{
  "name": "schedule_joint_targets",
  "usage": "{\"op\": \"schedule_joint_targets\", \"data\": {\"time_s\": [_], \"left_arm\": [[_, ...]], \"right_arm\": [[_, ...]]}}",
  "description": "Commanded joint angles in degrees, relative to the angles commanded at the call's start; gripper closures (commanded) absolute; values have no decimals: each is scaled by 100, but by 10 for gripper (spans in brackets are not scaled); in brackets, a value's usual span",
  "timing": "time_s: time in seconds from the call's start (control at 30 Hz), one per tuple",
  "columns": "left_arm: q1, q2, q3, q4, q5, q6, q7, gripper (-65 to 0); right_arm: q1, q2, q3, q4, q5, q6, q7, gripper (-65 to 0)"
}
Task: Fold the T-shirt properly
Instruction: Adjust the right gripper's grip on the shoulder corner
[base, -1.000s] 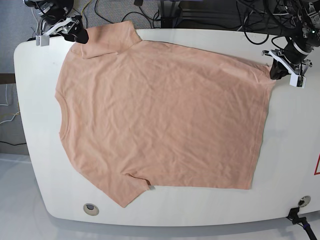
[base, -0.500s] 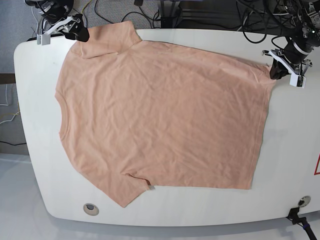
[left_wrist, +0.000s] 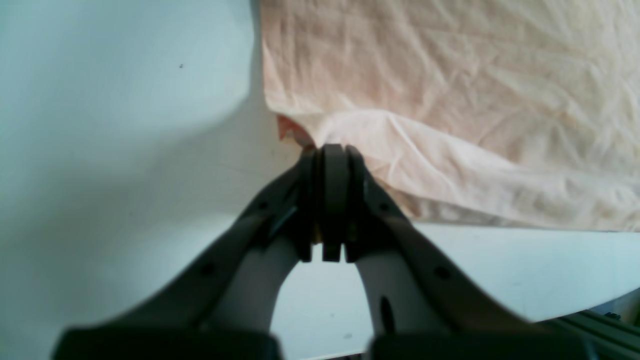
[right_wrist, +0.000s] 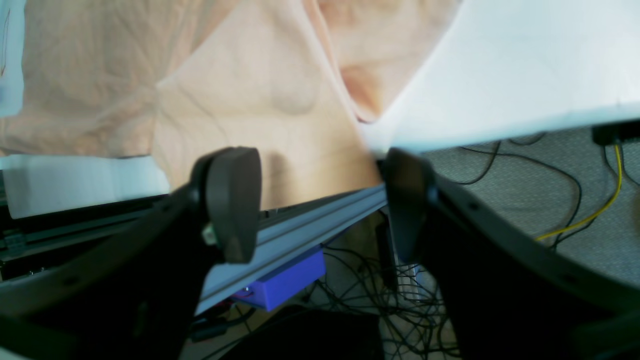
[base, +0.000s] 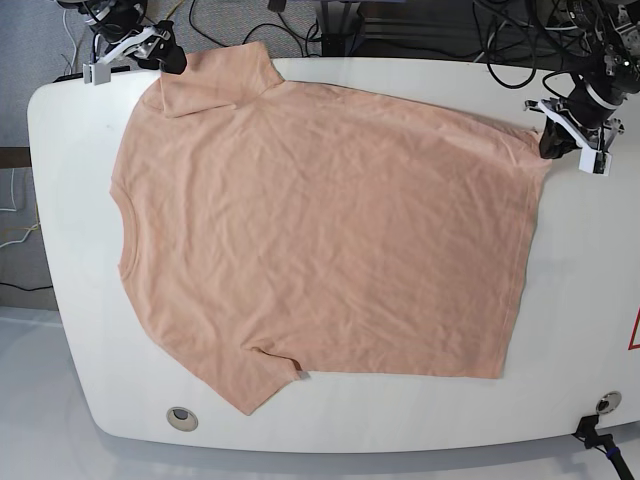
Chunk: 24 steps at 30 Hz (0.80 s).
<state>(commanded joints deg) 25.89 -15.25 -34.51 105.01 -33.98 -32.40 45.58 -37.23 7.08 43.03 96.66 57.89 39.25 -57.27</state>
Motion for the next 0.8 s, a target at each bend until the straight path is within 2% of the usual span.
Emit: {"op": "schedule_joint_targets", "data": {"time_s": [0.17,0.4,0.5,0.67,0.8], "left_arm": [[0,0,0,-9,0,0,0,-12],[0,0,0,-9,0,0,0,-12],[0,0,0,-9,0,0,0,-12],[0,0,0,-9,0,0,0,-12],[0,0,0,-9,0,0,0,-12]], "right_arm": [[79,0,0,18,9,0,-211,-372],[88,-9,-9,35,18,9,-229,-372],[70,-9,-9,316,18,75,-237,-372],[88,-9,0,475,18,75,-545,-372],[97,-9,0,457,18,75,-554,-372]]}}
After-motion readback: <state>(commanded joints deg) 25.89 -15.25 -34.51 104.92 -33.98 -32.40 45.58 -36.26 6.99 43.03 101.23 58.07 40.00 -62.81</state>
